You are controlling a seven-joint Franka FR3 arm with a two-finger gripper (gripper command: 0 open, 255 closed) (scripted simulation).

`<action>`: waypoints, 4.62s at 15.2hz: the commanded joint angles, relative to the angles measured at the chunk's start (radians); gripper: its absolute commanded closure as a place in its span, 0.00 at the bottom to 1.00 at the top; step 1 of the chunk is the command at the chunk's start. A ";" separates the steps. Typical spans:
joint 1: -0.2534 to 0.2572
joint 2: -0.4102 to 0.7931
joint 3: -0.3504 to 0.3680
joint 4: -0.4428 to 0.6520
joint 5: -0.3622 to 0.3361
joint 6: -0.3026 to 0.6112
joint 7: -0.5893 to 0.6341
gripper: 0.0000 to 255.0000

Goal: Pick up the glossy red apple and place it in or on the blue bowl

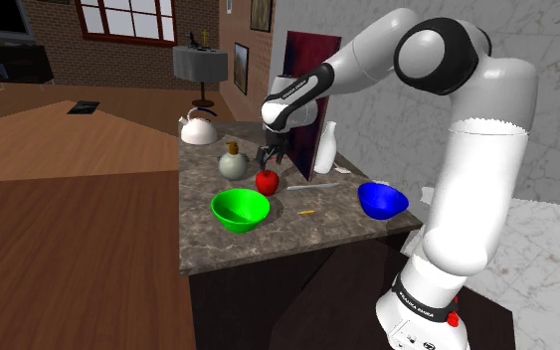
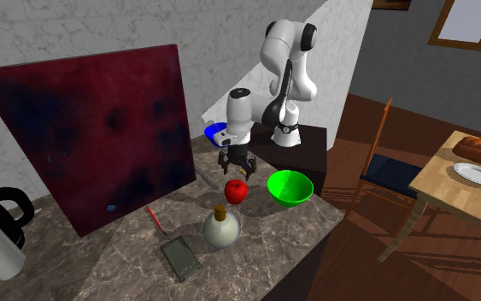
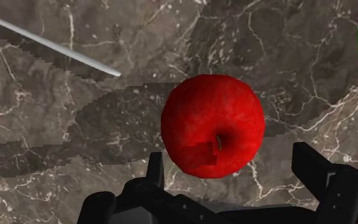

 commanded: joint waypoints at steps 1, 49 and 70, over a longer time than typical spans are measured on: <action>0.000 0.021 0.002 0.001 0.004 0.021 -0.001 0.00; 0.006 -0.141 -0.006 0.175 -0.029 -0.314 0.022 1.00; -0.135 -0.620 -0.156 -0.206 -0.120 -0.405 -0.221 1.00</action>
